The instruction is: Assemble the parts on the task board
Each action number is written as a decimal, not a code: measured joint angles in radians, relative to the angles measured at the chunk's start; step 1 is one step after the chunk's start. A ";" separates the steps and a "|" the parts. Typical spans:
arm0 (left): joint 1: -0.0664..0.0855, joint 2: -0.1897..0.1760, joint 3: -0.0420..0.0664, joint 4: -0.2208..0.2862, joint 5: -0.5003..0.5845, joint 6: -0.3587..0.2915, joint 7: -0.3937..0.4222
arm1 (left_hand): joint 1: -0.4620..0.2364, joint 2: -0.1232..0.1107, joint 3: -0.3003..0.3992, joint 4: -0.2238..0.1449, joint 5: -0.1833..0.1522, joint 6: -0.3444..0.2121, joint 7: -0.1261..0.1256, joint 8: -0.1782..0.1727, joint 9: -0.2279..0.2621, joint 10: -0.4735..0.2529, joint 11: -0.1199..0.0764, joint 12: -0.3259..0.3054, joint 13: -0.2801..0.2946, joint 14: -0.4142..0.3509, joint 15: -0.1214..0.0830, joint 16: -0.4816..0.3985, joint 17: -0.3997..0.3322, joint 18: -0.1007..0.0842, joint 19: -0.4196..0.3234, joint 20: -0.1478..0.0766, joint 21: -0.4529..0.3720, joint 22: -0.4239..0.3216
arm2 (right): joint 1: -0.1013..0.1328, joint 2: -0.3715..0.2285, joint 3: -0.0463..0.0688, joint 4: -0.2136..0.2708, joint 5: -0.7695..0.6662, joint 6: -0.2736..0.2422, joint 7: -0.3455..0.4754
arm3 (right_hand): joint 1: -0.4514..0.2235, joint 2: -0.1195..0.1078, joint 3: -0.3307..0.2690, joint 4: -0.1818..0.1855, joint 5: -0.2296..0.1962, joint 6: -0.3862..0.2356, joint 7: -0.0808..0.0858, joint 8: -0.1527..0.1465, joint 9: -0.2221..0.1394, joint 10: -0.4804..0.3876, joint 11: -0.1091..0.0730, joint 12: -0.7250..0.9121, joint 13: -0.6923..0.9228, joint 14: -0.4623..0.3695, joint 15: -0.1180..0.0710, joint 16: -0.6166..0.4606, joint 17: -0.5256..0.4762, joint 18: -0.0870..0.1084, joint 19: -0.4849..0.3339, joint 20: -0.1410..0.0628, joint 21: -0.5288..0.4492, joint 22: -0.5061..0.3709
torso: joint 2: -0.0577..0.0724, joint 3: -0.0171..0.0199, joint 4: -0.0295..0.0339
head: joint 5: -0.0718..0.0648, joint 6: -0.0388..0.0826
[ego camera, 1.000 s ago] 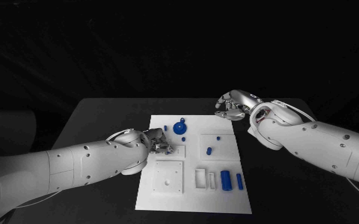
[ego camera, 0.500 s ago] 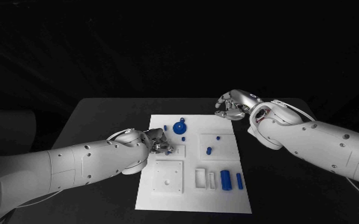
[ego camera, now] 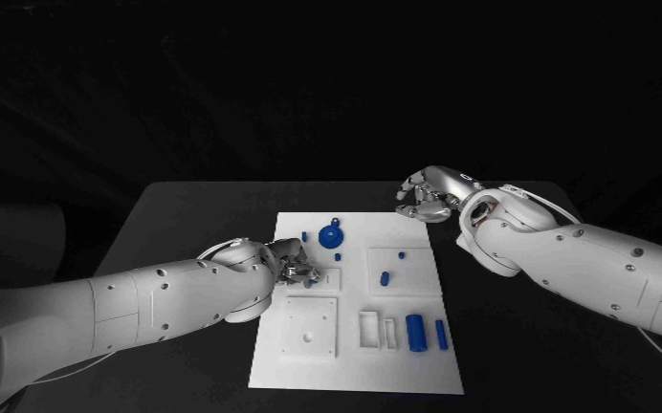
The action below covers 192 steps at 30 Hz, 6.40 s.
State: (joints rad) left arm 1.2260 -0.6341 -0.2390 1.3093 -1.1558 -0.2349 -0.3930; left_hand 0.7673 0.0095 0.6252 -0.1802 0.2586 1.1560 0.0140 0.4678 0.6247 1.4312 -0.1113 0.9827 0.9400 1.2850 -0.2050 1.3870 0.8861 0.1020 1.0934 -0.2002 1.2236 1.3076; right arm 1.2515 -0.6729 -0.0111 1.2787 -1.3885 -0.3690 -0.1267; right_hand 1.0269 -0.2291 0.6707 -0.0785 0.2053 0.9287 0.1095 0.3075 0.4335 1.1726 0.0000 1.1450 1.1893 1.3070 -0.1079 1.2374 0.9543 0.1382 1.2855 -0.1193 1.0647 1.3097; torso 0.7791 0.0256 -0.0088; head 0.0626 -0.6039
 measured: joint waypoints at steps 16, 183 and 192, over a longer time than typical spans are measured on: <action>0.000 0.005 0.000 -0.005 0.000 0.002 0.000 | 0.000 -0.019 -0.002 0.035 -0.103 0.000 0.000 0.000 -0.006 0.002 -0.002 0.004 -0.012 -0.002 -0.002 0.000 -0.005 0.000 0.000 0.000 0.004 0.000 | 0.000 0.000 0.000 0.000 0.000 0.001 0.000 | 0.000 0.000 0.000 0.000 0.000 0.000 0.000 0.000 0.000 -0.002 -0.002 0.000 -0.001 0.000 0.000 0.000 0.001 0.000 0.002 -0.002 0.000 0.000 | 0.000 -0.0006 0.0005 | -0.003 0.002; 0.054 0.214 0.107 -0.536 0.163 0.284 0.049 | 0.110 -0.145 -0.189 0.244 -0.163 -0.174 0.066 -0.099 -0.018 -0.227 0.081 -0.251 -0.212 -0.195 0.084 -0.259 -0.137 -0.017 -0.202 0.080 -0.221 -0.085 | 0.001 0.009 0.002 -0.037 0.205 -0.075 0.126 | -0.030 -0.007 -0.001 -0.018 0.012 -0.108 0.067 -0.024 0.005 -0.155 0.068 -0.421 -0.484 -0.188 0.123 -0.671 -0.244 0.112 -0.328 0.228 -0.548 -0.258 | 0.005 -0.0012 -0.0042 | -0.009 0.020; 0.054 0.218 0.107 -0.548 0.172 0.284 0.054 | 0.116 -0.139 -0.192 0.241 -0.163 -0.174 0.066 -0.099 -0.018 -0.231 0.084 -0.251 -0.212 -0.196 0.084 -0.259 -0.137 -0.017 -0.202 0.080 -0.221 -0.084 | 0.001 0.013 0.002 -0.044 0.236 -0.070 0.141 | -0.035 -0.002 -0.003 -0.031 0.012 -0.119 0.078 -0.013 0.002 -0.171 0.084 -0.590 -0.716 -0.261 0.192 -0.822 -0.312 0.119 -0.441 0.283 -0.653 -0.301 | 0.005 -0.0012 -0.0053 | -0.009 0.021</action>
State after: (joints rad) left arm 1.2797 -0.4160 -0.1318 0.7618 -0.9834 0.0493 -0.3390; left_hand 0.8834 -0.1298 0.4332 0.0611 0.0958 0.9820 0.0797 0.3688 0.6066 1.2004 -0.0268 0.7318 0.7284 1.0894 -0.1208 1.1276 0.7488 0.0852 0.8916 -0.1198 1.0027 1.2241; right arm 1.2523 -0.6597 -0.0089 1.2348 -1.1523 -0.4388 0.0140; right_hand 0.9923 -0.2314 0.6675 -0.1097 0.2170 0.8100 0.1873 0.2943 0.4356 1.0014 0.0840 0.5550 0.4731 1.0464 0.0841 0.4154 0.6419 0.2567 0.8449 0.1636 0.4118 1.0088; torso 0.7836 0.0244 -0.0141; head 0.0535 -0.5831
